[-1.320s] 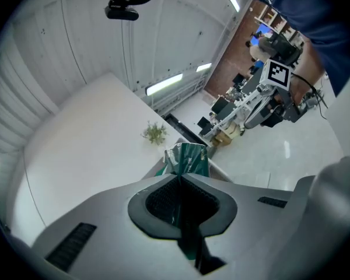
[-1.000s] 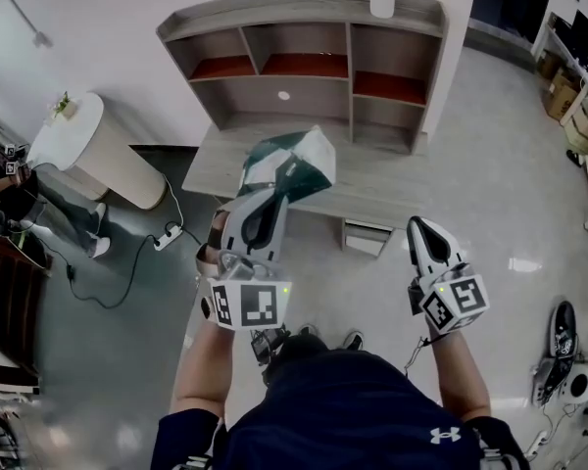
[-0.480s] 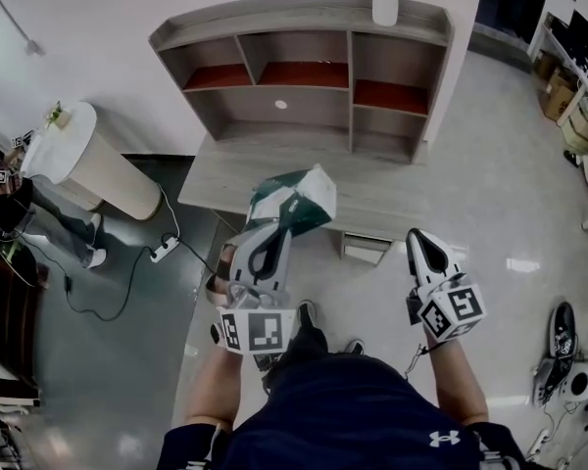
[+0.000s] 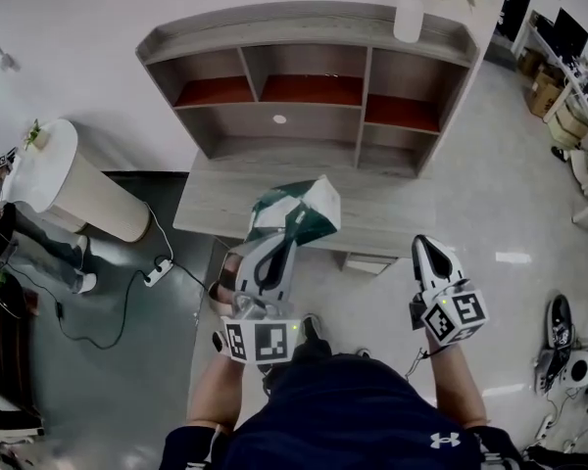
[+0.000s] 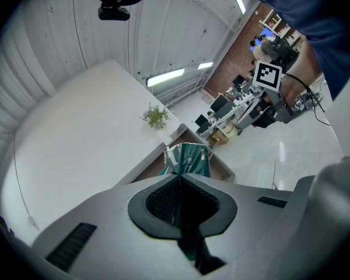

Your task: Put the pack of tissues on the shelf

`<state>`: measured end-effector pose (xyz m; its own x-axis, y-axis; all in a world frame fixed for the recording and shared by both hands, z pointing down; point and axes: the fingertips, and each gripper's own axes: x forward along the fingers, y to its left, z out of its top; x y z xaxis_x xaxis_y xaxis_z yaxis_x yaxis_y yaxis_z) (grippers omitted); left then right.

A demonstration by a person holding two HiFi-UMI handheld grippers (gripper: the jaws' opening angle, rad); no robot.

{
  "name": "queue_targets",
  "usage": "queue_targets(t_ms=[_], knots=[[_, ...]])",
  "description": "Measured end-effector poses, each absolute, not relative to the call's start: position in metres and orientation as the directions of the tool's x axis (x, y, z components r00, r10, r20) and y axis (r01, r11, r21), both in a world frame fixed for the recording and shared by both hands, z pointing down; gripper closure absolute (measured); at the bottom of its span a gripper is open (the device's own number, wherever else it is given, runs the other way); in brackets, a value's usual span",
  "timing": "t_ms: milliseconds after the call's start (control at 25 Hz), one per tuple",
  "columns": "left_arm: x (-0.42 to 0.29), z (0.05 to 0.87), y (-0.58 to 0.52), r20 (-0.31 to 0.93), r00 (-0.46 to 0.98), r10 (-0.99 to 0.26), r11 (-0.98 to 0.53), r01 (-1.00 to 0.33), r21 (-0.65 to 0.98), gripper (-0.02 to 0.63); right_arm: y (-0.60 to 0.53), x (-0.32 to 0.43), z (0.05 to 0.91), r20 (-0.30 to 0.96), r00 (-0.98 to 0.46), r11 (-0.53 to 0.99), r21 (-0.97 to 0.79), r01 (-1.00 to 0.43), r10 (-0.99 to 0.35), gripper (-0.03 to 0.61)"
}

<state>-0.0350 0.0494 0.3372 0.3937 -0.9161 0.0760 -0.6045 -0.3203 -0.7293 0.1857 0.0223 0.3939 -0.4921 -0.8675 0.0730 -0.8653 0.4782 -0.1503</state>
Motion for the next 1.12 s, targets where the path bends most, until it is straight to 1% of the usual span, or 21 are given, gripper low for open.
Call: queue_targets(t_ms=[320,560,1120], knots=[[-0.075,0.343,0.013,0.075,0.467,-0.881,-0.373,-0.589,-0.717,0.591,-0.009,0.141,0.396,0.098,-0.432,0.415,-0.158,-0.896,-0.896,0.566],[-0.096,0.341,-0.006,0.054,0.503,-0.862,-0.386,-0.584,-0.714,0.591,-0.019,0.110,0.396,0.115,-0.421,0.405,-0.144,-0.903,-0.900,0.566],[-0.097,0.340,-0.062,0.042,0.520,-0.853,-0.379,-0.562,-0.736,0.591,-0.069,0.100,0.405,0.117,-0.425,0.404,-0.166,-0.900,-0.898,0.566]])
